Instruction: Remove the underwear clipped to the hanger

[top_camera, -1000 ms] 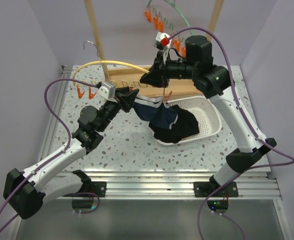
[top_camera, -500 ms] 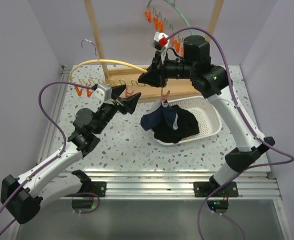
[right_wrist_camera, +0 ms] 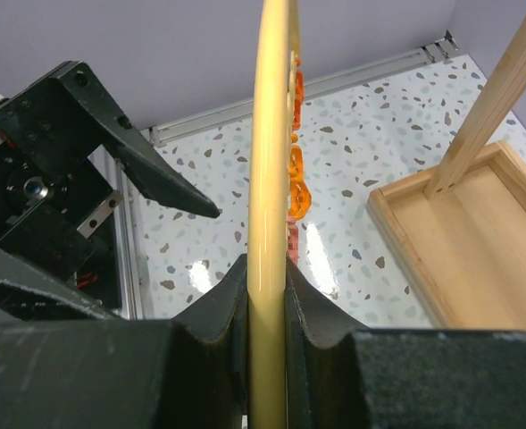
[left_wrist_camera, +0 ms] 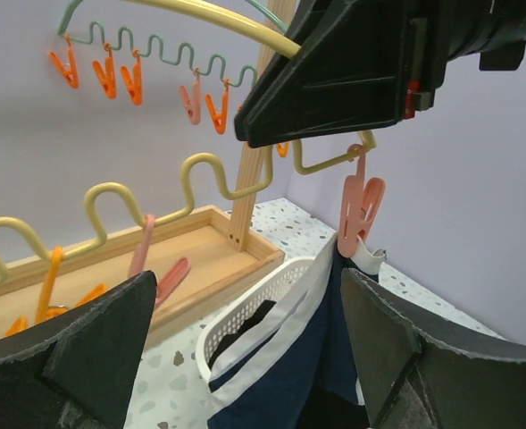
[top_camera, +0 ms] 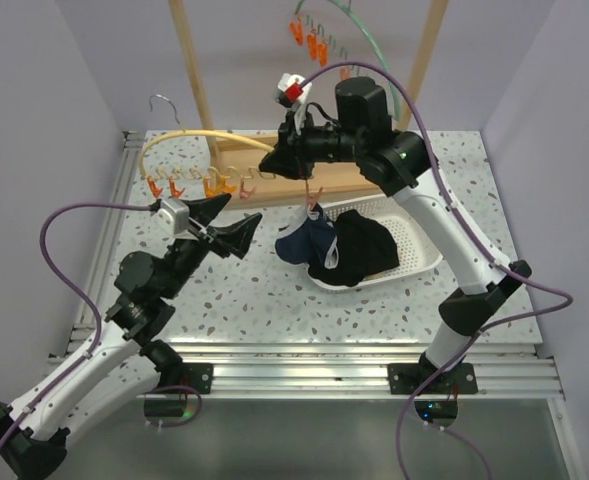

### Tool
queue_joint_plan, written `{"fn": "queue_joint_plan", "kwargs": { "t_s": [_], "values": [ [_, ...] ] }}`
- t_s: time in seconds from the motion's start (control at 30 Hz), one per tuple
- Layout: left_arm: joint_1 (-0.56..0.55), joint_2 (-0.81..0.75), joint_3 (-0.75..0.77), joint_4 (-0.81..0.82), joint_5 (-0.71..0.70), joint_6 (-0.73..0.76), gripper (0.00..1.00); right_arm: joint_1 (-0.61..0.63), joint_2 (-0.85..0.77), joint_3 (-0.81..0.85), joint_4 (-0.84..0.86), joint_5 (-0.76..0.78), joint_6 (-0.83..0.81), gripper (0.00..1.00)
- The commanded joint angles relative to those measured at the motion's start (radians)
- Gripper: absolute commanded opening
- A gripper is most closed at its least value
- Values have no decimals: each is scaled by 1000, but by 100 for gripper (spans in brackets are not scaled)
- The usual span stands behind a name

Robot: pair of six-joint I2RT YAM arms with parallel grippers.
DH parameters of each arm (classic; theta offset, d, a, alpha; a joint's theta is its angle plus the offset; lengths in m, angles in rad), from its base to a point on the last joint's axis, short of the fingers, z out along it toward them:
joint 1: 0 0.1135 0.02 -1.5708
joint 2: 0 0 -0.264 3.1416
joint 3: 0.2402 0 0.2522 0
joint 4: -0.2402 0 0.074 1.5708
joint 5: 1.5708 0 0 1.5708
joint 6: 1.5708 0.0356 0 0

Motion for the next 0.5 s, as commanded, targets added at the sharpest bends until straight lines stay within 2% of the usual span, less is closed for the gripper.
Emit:
{"fn": "queue_joint_plan", "kwargs": {
  "t_s": [0.0, 0.17, 0.3, 0.47],
  "values": [
    [4, -17, -22, -52, 45, -35, 88, 52, 8, 71, 60, 112, -12, 0],
    [-25, 34, 7, -52, 118, -24, 89, 147, 71, 152, 46, 256, -3, 0],
    [-77, 71, 44, -54, 84, 12, 90, 218, 135, 217, 43, 385, 0, 0],
    [-85, 66, 58, -49, 42, 32, 91, 287, 189, 295, 37, 499, -12, 0]
  ]
}}
